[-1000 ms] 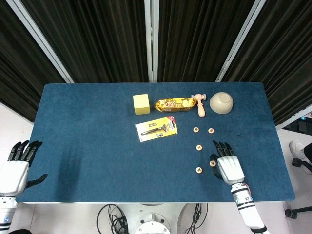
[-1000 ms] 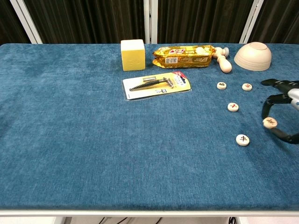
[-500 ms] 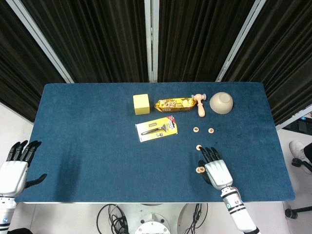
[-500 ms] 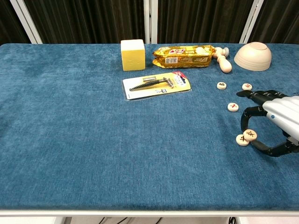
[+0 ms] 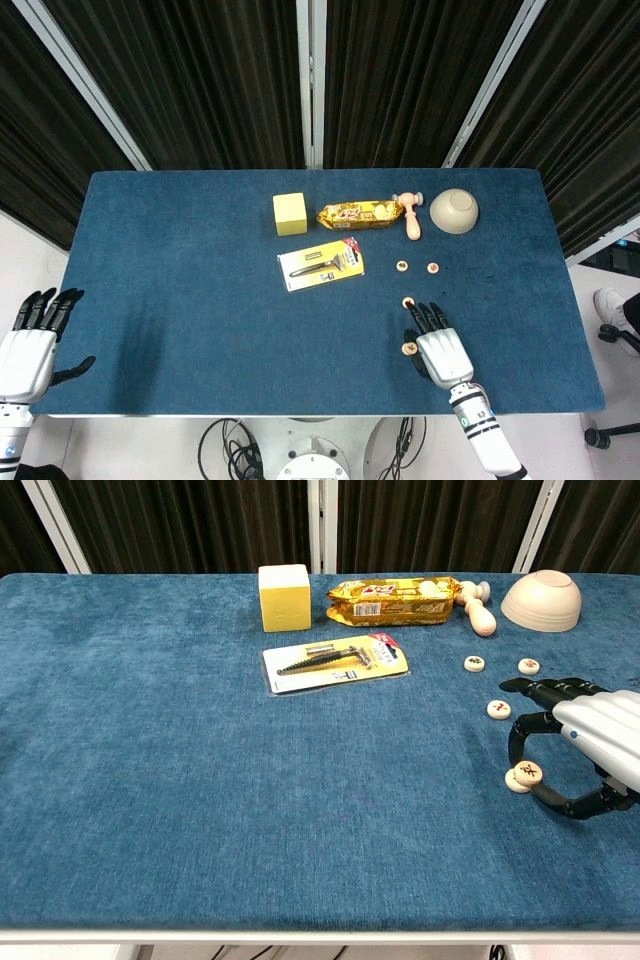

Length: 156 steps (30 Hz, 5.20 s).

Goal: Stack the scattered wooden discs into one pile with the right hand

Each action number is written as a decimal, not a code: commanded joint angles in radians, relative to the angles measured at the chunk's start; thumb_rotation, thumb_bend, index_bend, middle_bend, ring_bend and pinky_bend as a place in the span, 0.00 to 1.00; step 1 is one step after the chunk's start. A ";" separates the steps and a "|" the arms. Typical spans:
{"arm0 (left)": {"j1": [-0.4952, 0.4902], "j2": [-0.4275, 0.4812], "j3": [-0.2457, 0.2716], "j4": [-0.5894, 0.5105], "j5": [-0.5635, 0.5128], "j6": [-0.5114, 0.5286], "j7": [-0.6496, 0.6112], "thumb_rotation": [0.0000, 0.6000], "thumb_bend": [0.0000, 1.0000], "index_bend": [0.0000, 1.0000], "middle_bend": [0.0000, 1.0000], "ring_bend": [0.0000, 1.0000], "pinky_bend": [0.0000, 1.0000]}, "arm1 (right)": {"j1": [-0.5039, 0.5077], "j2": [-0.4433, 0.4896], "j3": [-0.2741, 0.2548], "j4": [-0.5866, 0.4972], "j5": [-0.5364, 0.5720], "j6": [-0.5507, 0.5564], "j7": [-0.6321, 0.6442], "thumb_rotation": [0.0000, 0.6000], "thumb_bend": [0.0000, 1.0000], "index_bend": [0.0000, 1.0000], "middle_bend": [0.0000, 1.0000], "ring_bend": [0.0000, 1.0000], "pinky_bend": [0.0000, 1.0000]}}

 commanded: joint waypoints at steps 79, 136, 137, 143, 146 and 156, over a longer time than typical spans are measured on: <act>-0.001 0.003 -0.001 0.006 -0.008 -0.008 -0.021 1.00 0.13 0.10 0.09 0.00 0.00 | 0.005 -0.006 0.000 0.016 0.030 0.011 -0.036 1.00 0.33 0.36 0.00 0.00 0.00; 0.000 0.005 0.000 0.006 -0.007 -0.007 -0.033 1.00 0.13 0.10 0.09 0.00 0.00 | 0.007 0.003 -0.011 -0.010 0.000 0.014 -0.022 1.00 0.33 0.33 0.00 0.00 0.00; 0.000 0.005 0.000 0.006 -0.006 -0.007 -0.034 1.00 0.13 0.10 0.09 0.00 0.00 | 0.006 0.007 -0.011 -0.015 -0.001 0.016 -0.020 1.00 0.33 0.33 0.00 0.00 0.00; -0.001 0.006 0.002 0.005 -0.003 -0.010 -0.032 1.00 0.13 0.10 0.09 0.00 0.00 | 0.007 0.040 -0.016 -0.045 0.011 0.001 -0.015 1.00 0.33 0.33 0.00 0.00 0.00; -0.001 0.006 0.003 0.003 -0.004 -0.011 -0.031 1.00 0.13 0.10 0.09 0.00 0.00 | 0.010 0.042 -0.019 -0.047 0.025 -0.015 -0.024 1.00 0.33 0.33 0.00 0.00 0.00; -0.001 0.006 0.001 0.005 -0.006 -0.010 -0.033 1.00 0.13 0.10 0.09 0.00 0.00 | 0.009 0.040 -0.019 -0.047 0.021 -0.008 -0.020 1.00 0.33 0.33 0.00 0.00 0.00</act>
